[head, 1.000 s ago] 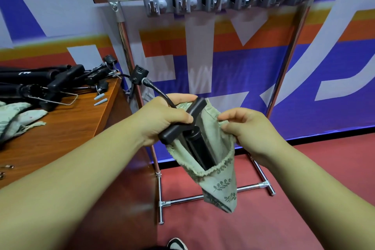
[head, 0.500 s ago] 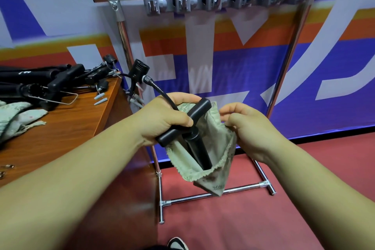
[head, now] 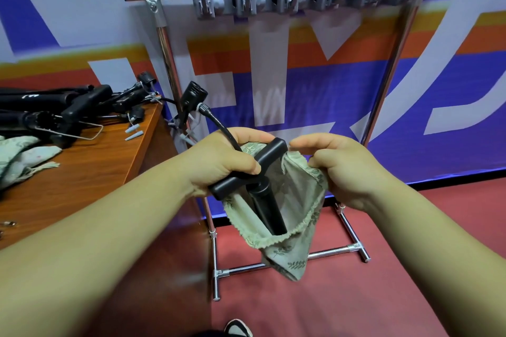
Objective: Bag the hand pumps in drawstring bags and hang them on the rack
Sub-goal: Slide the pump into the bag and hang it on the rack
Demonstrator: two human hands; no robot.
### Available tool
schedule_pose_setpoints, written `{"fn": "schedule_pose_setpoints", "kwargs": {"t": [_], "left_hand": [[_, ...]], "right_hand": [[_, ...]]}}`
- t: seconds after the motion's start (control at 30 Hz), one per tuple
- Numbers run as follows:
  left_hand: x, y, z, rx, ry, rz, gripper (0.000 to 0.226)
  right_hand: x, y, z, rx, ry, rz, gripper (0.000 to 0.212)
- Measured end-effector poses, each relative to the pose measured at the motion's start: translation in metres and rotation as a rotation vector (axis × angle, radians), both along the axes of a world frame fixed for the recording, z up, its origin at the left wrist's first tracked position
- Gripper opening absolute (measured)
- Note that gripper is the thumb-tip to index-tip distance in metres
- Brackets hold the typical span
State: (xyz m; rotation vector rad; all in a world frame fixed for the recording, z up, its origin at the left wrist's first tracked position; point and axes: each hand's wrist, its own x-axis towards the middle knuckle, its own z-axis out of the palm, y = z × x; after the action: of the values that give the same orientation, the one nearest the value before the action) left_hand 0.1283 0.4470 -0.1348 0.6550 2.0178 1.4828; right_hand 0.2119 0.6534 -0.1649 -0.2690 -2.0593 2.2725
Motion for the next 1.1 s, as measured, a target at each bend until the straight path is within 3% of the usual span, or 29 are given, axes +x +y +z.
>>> {"fn": "schedule_pose_setpoints", "kwargs": {"t": [0.2, 0.37, 0.53, 0.6, 0.73, 0.87, 0.97, 1.1], "left_hand": [[-0.001, -0.001, 0.001, 0.014, -0.008, -0.004, 0.054], [0.0, 0.004, -0.002, 0.003, 0.008, -0.018, 0.055], [-0.001, 0.003, -0.003, 0.002, 0.047, -0.003, 0.053], [-0.003, 0.003, -0.005, 0.011, 0.035, 0.02, 0.054], [-0.007, 0.002, -0.009, 0.024, -0.021, 0.033, 0.06], [-0.008, 0.001, -0.01, 0.078, -0.046, 0.009, 0.064], [-0.008, 0.001, -0.011, 0.113, -0.072, 0.001, 0.054], [-0.007, 0.003, -0.013, 0.177, -0.1, 0.023, 0.03]], "right_hand": [[-0.002, -0.001, 0.001, -0.021, 0.002, -0.086, 0.043], [-0.006, 0.0, 0.004, -0.135, -0.006, -0.146, 0.014], [-0.005, 0.003, 0.015, -0.332, -0.006, -0.063, 0.019], [-0.003, 0.003, 0.021, -0.224, 0.022, -0.028, 0.022], [0.0, -0.003, 0.019, 0.27, 0.168, 0.032, 0.015], [-0.001, -0.004, 0.013, 0.696, 0.298, 0.046, 0.022], [0.0, -0.009, 0.013, 0.822, 0.321, 0.034, 0.023], [-0.003, -0.012, 0.011, 0.767, 0.296, -0.071, 0.019]]}}
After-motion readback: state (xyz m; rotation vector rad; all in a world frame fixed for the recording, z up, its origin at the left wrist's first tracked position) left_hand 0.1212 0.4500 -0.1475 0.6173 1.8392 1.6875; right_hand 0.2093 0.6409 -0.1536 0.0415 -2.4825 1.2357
